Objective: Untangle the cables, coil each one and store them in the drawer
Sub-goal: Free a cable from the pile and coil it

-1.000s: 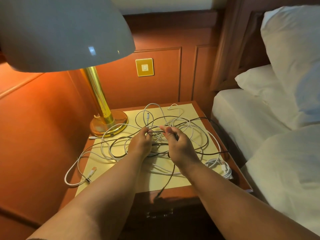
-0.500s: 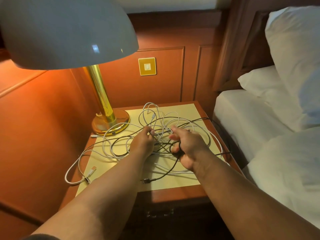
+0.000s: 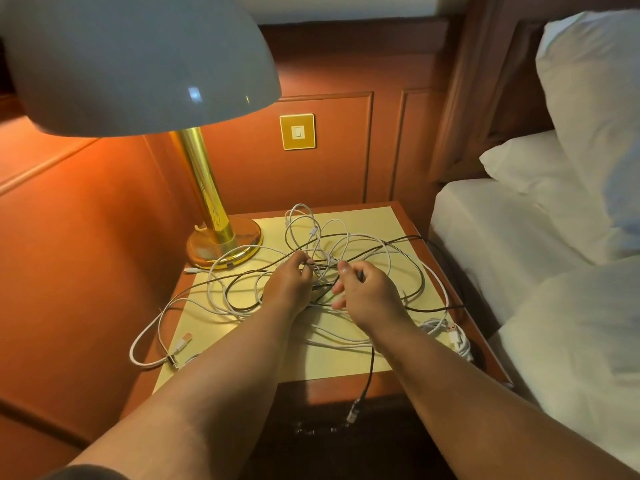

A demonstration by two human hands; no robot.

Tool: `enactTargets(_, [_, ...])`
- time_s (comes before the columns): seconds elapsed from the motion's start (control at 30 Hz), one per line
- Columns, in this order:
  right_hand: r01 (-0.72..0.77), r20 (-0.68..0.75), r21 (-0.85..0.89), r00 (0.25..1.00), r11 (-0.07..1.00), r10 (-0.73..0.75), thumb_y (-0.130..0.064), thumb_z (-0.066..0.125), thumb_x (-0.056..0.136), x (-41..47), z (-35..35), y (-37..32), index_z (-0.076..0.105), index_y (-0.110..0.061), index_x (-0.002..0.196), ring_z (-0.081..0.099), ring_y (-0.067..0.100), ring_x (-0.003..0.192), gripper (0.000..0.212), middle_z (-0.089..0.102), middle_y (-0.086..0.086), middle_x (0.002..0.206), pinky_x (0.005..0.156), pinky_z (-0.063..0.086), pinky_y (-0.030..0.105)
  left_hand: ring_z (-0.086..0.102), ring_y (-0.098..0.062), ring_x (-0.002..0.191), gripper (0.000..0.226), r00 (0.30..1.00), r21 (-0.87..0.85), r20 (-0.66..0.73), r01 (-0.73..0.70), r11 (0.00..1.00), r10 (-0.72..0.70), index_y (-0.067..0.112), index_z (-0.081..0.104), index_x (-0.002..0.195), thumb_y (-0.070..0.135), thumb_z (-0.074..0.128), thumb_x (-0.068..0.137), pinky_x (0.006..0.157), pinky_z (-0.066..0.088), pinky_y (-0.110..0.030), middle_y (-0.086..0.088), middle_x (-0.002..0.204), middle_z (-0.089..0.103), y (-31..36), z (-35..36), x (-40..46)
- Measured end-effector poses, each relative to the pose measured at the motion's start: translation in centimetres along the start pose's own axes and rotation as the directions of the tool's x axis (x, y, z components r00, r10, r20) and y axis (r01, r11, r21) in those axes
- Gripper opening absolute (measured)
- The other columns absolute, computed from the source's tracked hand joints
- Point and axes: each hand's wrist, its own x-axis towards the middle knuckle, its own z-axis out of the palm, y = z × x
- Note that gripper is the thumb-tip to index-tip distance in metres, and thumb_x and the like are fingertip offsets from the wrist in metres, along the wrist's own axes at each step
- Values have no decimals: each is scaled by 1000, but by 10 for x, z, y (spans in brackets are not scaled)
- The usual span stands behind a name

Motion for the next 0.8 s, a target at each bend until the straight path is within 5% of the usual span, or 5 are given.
enactTargets(0.2, [128,-76,216,991,968,-114,-38,39,105,-1,8,4,55,-30,94,60,-9,81,21,71,-1,117,67,48,8,56,-22,85,16,1000,-6,-4,-17,1000,17,34,56,109,37,41,102,62,37,-32,4,97,62,0,0,0])
enactTargets(0.4, [54,-63,422,998,905,-30,-39,40,105,18,17,4,60,-27,105,66,10,113,24,71,-1,116,90,50,20,59,-23,83,18,999,-56,40,25,998,-23,33,57,111,40,43,102,62,42,-32,-2,99,67,1,-2,5])
enactTargets(0.57, [-37,-59,620,994,783,94,-34,33,108,28,11,-13,59,-10,112,69,5,95,36,72,5,107,78,45,16,63,-26,90,28,996,-151,82,42,988,-29,29,61,120,45,48,102,78,52,-39,-3,105,68,7,-7,12])
enactTargets(0.8, [-26,-172,780,952,625,254,-36,32,108,39,2,-39,55,-10,88,63,16,61,40,63,4,64,72,51,29,56,-22,64,8,998,-132,67,3,991,6,34,57,99,34,49,100,56,42,-30,0,85,63,26,-10,20])
